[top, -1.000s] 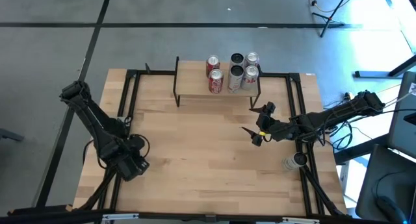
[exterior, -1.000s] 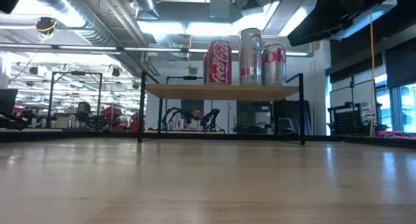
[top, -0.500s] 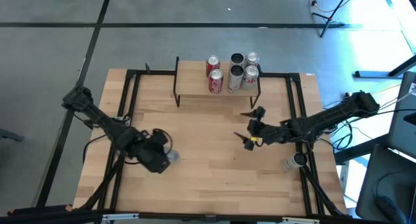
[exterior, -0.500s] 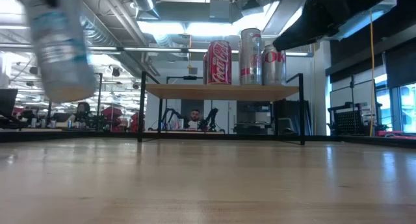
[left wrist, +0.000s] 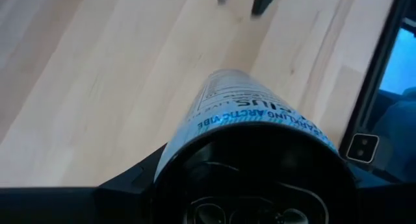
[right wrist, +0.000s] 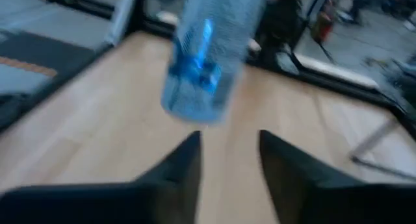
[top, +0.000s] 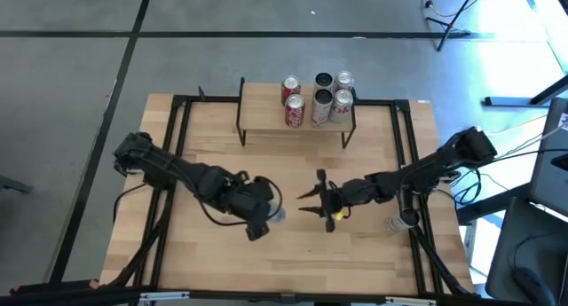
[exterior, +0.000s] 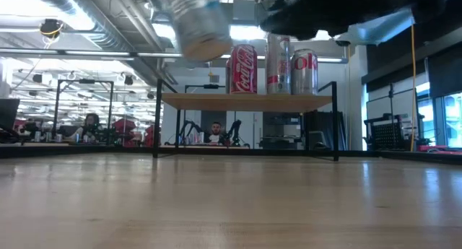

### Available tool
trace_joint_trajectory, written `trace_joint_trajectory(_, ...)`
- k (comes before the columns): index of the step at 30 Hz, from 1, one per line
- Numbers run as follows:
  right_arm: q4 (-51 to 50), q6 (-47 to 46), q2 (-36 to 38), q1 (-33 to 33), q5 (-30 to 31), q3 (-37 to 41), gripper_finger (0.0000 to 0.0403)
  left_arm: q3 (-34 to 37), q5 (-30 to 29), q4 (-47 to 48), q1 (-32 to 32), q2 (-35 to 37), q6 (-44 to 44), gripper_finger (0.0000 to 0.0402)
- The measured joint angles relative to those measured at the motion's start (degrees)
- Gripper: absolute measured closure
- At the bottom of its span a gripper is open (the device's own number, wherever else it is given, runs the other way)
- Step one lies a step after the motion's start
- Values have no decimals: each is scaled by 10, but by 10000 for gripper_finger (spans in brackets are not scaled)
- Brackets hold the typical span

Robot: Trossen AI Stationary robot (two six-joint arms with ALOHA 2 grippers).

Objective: Place canned beverage on shelf
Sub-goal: Put the left white-blue soda can on the shelf

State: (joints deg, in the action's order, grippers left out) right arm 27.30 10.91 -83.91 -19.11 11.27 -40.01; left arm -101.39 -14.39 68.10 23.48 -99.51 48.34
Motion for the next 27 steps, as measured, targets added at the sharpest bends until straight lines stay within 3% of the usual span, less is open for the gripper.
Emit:
trace_joint_trajectory(4,55,3,-29,0,-34,0,372,-31,3,3,-11,-27,-29,180)
trace_joint_trajectory(6,78,8,-40,0,-35,0,394,-37,4,0,-15,-34,-40,180)
trace_joint_trajectory(13,131,11,-76,0,-29,-2,365,-39,10,-20,-23,-34,-55,180)
trace_joint_trajectory(27,126,12,-90,1,-42,-13,399,-39,-20,-28,-40,-34,-56,170)
